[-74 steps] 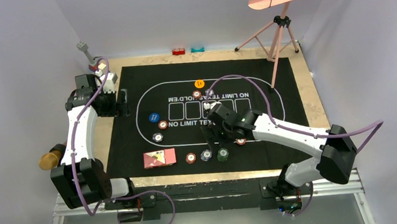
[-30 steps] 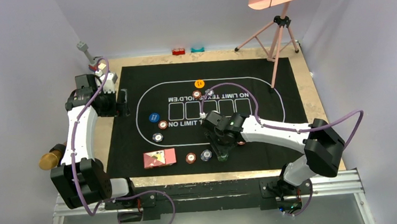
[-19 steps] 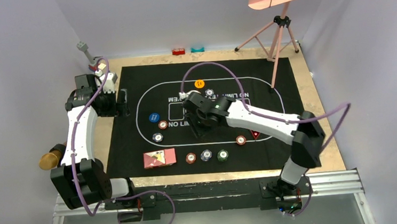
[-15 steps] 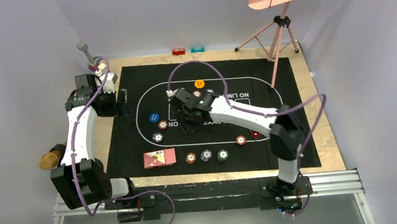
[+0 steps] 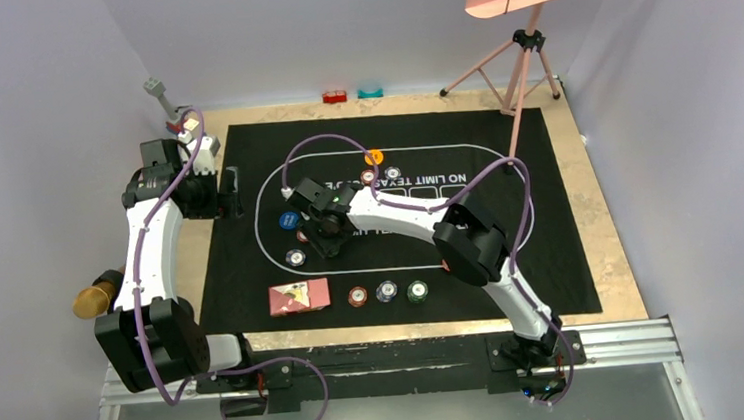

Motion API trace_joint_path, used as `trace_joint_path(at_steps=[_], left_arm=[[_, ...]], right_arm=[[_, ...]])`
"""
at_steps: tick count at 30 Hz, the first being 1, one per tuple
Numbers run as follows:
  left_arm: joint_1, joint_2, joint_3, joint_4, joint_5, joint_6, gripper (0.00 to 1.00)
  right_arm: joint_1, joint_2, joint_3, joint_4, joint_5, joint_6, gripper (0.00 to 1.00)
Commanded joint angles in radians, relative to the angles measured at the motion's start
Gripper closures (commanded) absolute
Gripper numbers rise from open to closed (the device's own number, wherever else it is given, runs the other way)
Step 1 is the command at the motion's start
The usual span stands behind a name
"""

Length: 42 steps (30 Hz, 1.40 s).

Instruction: Distribute texas hold em gaming equipment

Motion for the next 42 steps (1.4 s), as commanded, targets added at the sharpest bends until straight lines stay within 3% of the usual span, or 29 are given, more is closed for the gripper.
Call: trace_joint_path(at_steps=[1,12,23,28,37,42], left_arm=[[0.009,-0.011,0.004,0.020,0.012,-0.009,0.00],[0.009,-0.005,-0.002,0.022,0.002,-0.007,0.00],[0.009,-0.001,-0.004,0.024,0.004,-0.005,0.00],[0.009,-0.005,-0.005,0.025,0.004,-0.003,0.00],[0.009,-0.015,-0.008,0.022,0.003,-0.003,0.00],[0.009,-0.017,-0.009,0.021,0.009,-0.002,0.00]], right_arm=[[0.006,-0.008,0.035,0.096,-0.018,-0.027,0.91],[0.008,0.069,0.085,0.105,-0.033,-0.031,0.83],[0.008,0.069,0.101,0.087,-0.053,-0.044,0.46],[0.008,0.055,0.128,0.063,-0.048,-0.056,0.38],[-0.005,-0.063,0.178,-0.015,0.034,-0.063,0.36],[-0.042,-0.266,-0.018,-0.028,0.073,-0.027,0.36]])
